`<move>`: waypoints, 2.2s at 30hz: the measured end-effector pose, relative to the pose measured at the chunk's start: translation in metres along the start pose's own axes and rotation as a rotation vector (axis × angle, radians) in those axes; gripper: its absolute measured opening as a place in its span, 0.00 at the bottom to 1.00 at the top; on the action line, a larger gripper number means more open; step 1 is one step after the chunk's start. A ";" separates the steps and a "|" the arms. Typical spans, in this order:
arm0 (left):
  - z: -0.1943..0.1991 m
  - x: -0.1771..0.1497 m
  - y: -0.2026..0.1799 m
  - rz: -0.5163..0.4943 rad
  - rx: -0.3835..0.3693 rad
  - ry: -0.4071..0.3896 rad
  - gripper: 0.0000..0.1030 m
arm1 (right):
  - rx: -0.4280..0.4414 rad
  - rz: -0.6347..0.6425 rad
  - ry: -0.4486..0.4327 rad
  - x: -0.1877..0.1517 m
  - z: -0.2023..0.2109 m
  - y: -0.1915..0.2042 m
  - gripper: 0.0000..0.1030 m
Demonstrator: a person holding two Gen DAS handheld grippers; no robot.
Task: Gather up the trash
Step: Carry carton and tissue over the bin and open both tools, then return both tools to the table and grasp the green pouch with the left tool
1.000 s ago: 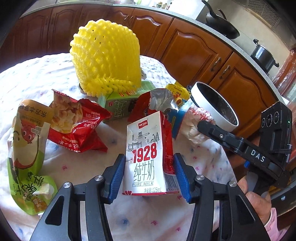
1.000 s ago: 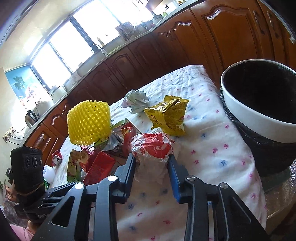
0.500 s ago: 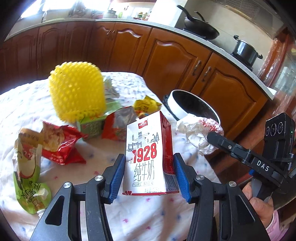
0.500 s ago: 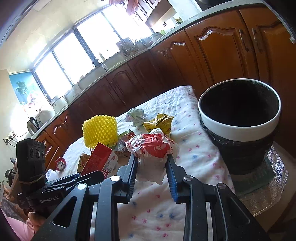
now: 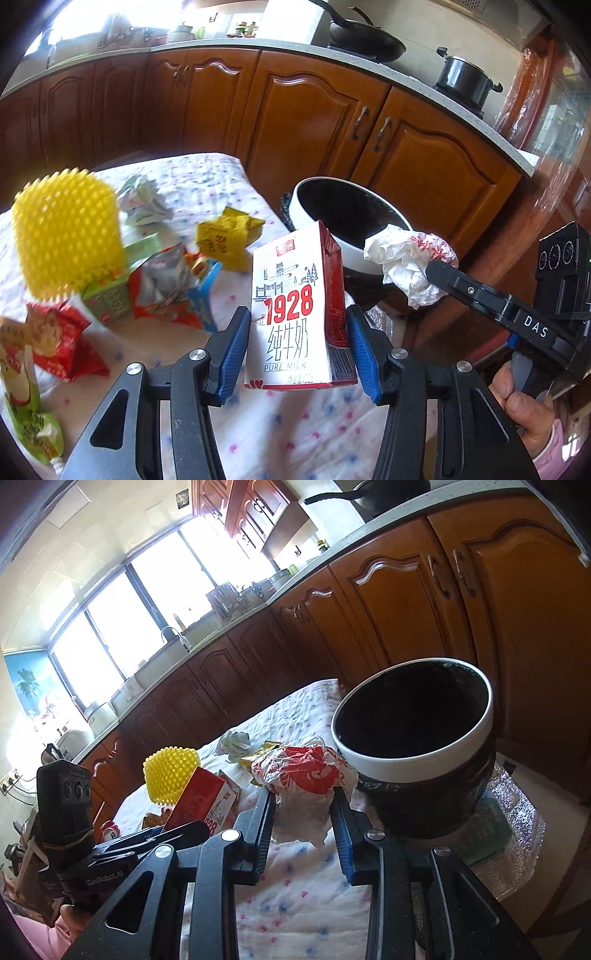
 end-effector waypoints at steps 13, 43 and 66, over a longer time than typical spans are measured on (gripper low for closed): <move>-0.068 0.049 -0.020 -0.090 -0.013 0.068 0.49 | -0.089 -0.032 -0.034 0.037 -0.004 -0.046 0.30; -0.215 0.117 -0.020 -0.184 0.114 0.279 0.52 | -0.212 -0.031 0.116 0.084 -0.069 -0.109 0.37; -0.099 0.051 0.018 -0.002 0.102 0.045 0.69 | -0.098 -0.091 -0.032 0.064 -0.020 -0.060 0.88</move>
Point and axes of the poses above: each gripper's, at about its wrist camera, not at the fingertips, and z roughly against the way its jaws point, y to its left, x to its top, the point moved 10 cm from there along -z, roughly the way its jaws point, and after that the axes turned 10 degrees about -x, right-handed, at the moved point
